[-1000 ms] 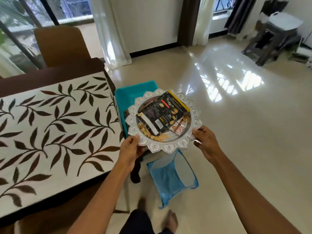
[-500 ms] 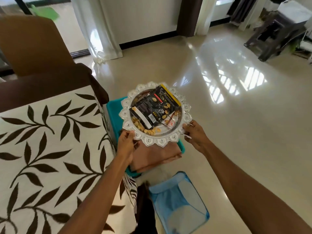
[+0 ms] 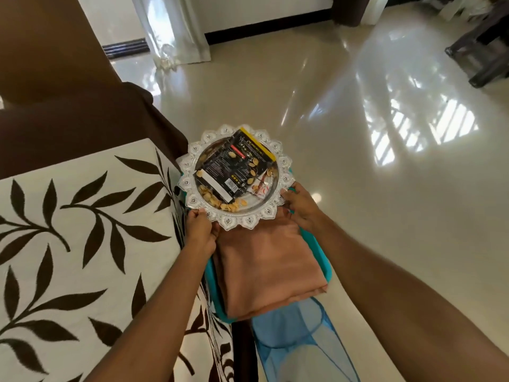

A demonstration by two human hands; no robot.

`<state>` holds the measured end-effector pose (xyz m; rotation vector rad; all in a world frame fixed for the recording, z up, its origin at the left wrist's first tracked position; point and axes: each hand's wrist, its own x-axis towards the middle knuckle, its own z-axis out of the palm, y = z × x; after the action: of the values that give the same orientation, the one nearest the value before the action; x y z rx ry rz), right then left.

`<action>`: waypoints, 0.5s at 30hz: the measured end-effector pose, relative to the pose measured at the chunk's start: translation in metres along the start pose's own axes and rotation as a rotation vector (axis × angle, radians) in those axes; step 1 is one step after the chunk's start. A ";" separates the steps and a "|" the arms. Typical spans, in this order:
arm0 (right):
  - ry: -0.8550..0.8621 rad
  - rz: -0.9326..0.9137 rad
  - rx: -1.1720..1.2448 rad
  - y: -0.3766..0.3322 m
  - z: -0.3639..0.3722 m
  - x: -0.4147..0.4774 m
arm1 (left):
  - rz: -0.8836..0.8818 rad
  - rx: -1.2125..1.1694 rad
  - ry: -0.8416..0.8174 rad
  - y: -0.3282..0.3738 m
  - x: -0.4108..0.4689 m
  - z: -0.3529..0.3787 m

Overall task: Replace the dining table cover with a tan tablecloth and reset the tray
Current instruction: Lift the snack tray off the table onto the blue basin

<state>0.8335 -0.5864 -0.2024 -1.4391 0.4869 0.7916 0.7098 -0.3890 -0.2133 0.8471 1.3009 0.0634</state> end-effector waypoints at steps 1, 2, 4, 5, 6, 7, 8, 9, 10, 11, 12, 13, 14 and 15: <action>0.000 0.007 0.001 0.004 0.000 0.005 | -0.028 0.005 0.010 -0.002 0.006 -0.001; -0.006 0.016 -0.006 0.009 0.000 0.009 | -0.050 0.014 0.017 -0.004 0.010 -0.002; -0.028 0.043 -0.028 0.018 0.000 0.015 | -0.093 0.014 0.023 -0.008 0.016 -0.003; -0.034 0.047 -0.030 0.022 0.001 0.017 | -0.109 0.009 0.027 -0.009 0.018 -0.003; -0.032 0.039 -0.024 0.023 0.001 0.020 | -0.112 0.007 0.028 -0.009 0.019 -0.003; -0.024 0.027 -0.011 0.023 0.002 0.022 | -0.106 0.007 0.029 -0.008 0.020 -0.001; -0.009 0.017 0.000 0.022 0.002 0.025 | -0.097 0.007 0.027 -0.007 0.020 0.000; 0.006 0.014 0.005 0.020 0.002 0.027 | -0.088 0.004 0.024 -0.005 0.021 0.002; 0.020 0.017 0.001 0.017 0.002 0.029 | -0.078 0.006 0.022 -0.004 0.021 0.003; 0.030 0.027 -0.010 0.015 0.001 0.031 | -0.069 0.011 0.022 -0.003 0.021 0.005; 0.038 0.040 -0.022 0.014 0.000 0.032 | -0.067 0.017 0.023 -0.003 0.022 0.006; 0.043 0.049 -0.035 0.013 0.000 0.034 | -0.065 0.020 0.023 -0.004 0.022 0.006; 0.048 0.052 -0.047 0.012 -0.001 0.034 | -0.064 0.028 0.020 -0.006 0.022 0.005; 0.055 0.052 -0.062 0.011 -0.001 0.034 | -0.060 0.041 0.015 -0.008 0.021 0.005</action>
<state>0.8482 -0.5815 -0.2352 -1.5139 0.5477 0.8170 0.7174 -0.3870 -0.2355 0.8437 1.3449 -0.0039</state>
